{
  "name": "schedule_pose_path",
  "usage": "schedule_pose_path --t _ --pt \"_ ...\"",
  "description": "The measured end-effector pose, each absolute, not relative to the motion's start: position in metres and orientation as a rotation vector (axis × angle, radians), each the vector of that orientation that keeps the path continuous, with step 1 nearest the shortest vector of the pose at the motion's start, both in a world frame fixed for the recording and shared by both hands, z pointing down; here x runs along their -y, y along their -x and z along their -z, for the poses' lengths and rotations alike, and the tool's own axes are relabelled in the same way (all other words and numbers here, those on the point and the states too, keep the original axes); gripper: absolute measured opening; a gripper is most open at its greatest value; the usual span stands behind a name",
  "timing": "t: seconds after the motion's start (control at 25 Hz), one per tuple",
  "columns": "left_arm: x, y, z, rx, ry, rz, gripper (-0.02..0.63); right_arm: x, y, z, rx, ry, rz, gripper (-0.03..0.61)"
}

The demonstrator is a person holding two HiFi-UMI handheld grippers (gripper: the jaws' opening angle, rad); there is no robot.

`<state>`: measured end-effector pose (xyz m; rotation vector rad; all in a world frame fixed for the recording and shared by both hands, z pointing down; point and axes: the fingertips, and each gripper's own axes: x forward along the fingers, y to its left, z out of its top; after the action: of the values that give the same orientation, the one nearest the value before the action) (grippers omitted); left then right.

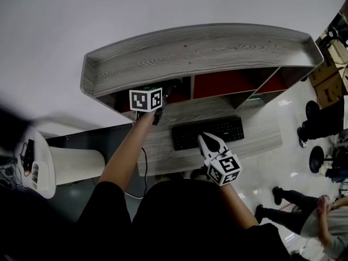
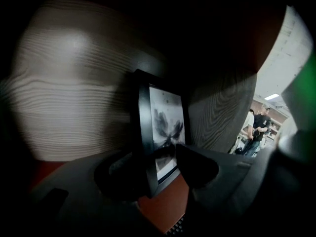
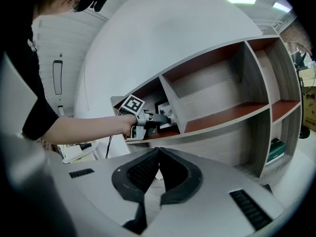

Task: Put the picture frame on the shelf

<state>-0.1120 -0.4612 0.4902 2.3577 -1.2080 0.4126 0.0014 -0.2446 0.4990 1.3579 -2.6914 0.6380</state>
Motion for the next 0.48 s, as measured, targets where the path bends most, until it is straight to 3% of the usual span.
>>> schedule_pose_path --t 0.48 --pt "0.443 0.102 -0.502 1.091 -2.485 -0.624 0.294 0.242 0.006 -0.505 2.678 -1.345 -0.651 0.011"
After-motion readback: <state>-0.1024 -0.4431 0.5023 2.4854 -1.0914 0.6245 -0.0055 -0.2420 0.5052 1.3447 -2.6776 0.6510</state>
